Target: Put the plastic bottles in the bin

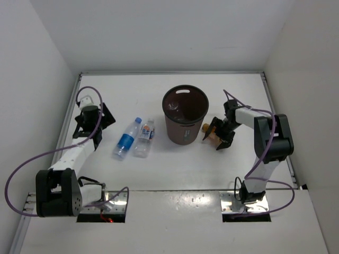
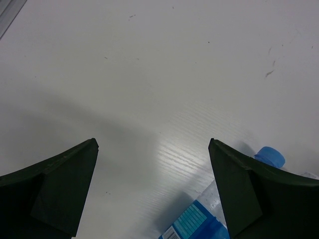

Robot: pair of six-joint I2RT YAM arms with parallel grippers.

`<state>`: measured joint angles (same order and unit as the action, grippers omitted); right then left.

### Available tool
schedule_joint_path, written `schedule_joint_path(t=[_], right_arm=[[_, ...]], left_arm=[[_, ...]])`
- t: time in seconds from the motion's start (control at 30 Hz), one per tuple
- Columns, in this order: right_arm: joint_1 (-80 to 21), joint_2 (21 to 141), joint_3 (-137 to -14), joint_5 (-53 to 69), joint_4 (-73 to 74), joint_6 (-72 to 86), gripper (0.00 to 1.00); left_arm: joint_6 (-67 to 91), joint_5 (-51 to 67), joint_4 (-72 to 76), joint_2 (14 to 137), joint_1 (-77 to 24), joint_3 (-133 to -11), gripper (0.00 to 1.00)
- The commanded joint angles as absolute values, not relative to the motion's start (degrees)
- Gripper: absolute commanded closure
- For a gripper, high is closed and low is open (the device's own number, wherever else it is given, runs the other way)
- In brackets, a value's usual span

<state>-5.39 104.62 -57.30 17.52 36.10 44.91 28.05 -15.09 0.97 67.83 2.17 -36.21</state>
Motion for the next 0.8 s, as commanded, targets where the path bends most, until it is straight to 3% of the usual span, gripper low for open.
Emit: schedule_joint_path(t=[0.0,0.1,0.17,0.27,0.3,0.37,0.47,0.63,0.77], right_arm=[[-5.2,107.5,-58.9,16.8,34.0,45.2,0.17],[-4.6,107.5,-59.4,16.8,34.0,44.7,0.23],[-4.6,107.5,-58.9,16.8,34.0,44.6,0.31],[-4.6,108.0,-57.8,17.6,33.5,44.6,0.33],[-4.6,107.5,-57.8,17.6,33.5,44.6,0.31],[-4.6,104.9,-57.1,18.1,33.5,44.6,0.12],[-5.3,97.6,-55.6,17.2,33.5,48.0,0.01],[-5.3,89.0,-58.2,10.0,36.4,51.0,0.01],[-4.7,91.0,-66.2,4.7,42.4,48.3,0.01]], left_arm=[[27.2,-14.8,2.5,67.9,1.6,-37.8,0.00],[26.7,-14.8,1.9,67.9,1.6,-37.8,0.00],[26.7,-14.8,1.9,67.9,1.6,-37.8,0.00],[26.7,-14.8,1.4,67.9,1.6,-37.8,0.00],[26.2,-14.8,1.4,67.9,1.6,-37.8,0.00],[26.2,-14.8,1.4,67.9,1.6,-37.3,0.00],[26.2,-14.8,1.4,67.9,1.6,-37.3,0.00],[26.2,-15.3,1.4,67.9,1.6,-36.7,0.00],[26.2,-14.8,1.9,67.9,1.6,-36.7,0.00]])
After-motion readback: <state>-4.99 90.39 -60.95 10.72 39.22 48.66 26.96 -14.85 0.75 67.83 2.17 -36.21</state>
